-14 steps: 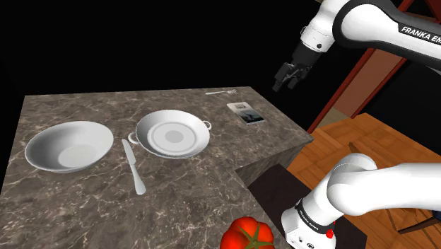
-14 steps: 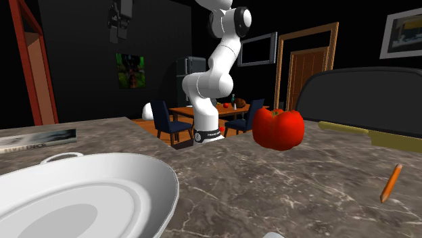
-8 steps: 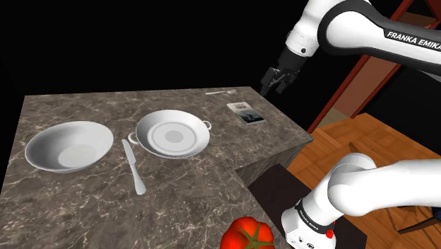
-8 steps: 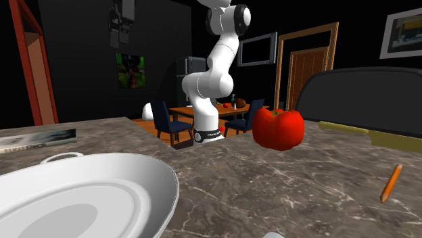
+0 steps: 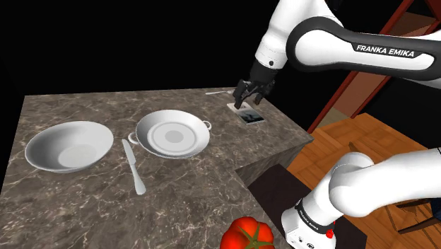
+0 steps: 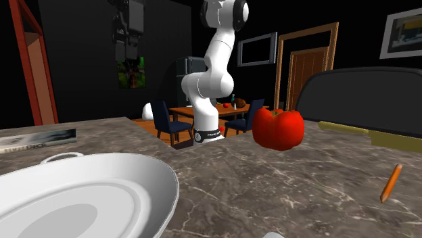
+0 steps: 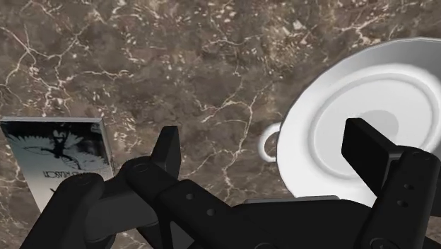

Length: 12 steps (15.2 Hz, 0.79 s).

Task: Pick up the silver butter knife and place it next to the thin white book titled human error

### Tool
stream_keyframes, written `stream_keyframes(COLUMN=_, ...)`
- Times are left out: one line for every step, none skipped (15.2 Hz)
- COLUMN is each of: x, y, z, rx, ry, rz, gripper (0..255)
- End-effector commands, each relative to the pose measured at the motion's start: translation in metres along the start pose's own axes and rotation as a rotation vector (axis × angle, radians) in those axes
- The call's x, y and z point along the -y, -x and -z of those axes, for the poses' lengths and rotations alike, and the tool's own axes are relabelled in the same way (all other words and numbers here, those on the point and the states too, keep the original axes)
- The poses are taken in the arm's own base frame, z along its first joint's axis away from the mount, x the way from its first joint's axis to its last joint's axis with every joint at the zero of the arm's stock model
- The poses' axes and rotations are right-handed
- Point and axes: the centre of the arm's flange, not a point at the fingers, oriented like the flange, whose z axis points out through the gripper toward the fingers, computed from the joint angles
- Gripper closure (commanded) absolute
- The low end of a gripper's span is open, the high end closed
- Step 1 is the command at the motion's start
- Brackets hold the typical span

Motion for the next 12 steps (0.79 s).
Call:
stream_keyframes(x=0.028, y=-0.003, z=-0.010, rx=0.007, ry=-0.001, rz=-0.004, gripper=0)
stream_keyframes(x=0.040, y=-0.005, z=-0.015, rx=0.011, ry=-0.001, rz=-0.005, gripper=0)
stream_keyframes(x=0.052, y=-0.007, z=-0.020, rx=0.015, ry=-0.002, rz=-0.007, gripper=0)
stream_keyframes(x=0.064, y=-0.008, z=-0.026, rx=0.019, ry=-0.002, rz=-0.009, gripper=0)
stream_keyframes(x=0.076, y=-0.010, z=-0.031, rx=0.022, ry=-0.002, rz=-0.010, gripper=0)
stream_keyframes(x=0.088, y=-0.011, z=-0.036, rx=0.026, ry=-0.002, rz=-0.012, gripper=0)
stream_keyframes(x=0.100, y=-0.013, z=-0.042, rx=0.030, ry=-0.003, rz=-0.013, gripper=0)
stream_keyframes(x=0.112, y=-0.015, z=-0.047, rx=0.034, ry=-0.003, rz=-0.015, gripper=0)
stream_keyframes(x=0.124, y=-0.016, z=-0.052, rx=0.037, ry=-0.003, rz=-0.016, gripper=0)
stream_keyframes(x=0.136, y=-0.018, z=-0.057, rx=0.041, ry=-0.003, rz=-0.018, gripper=0)
stream_keyframes(x=0.148, y=-0.019, z=-0.063, rx=0.045, ry=-0.004, rz=-0.020, gripper=0)
stream_keyframes(x=0.160, y=-0.021, z=-0.068, rx=0.049, ry=-0.004, rz=-0.021, gripper=0)
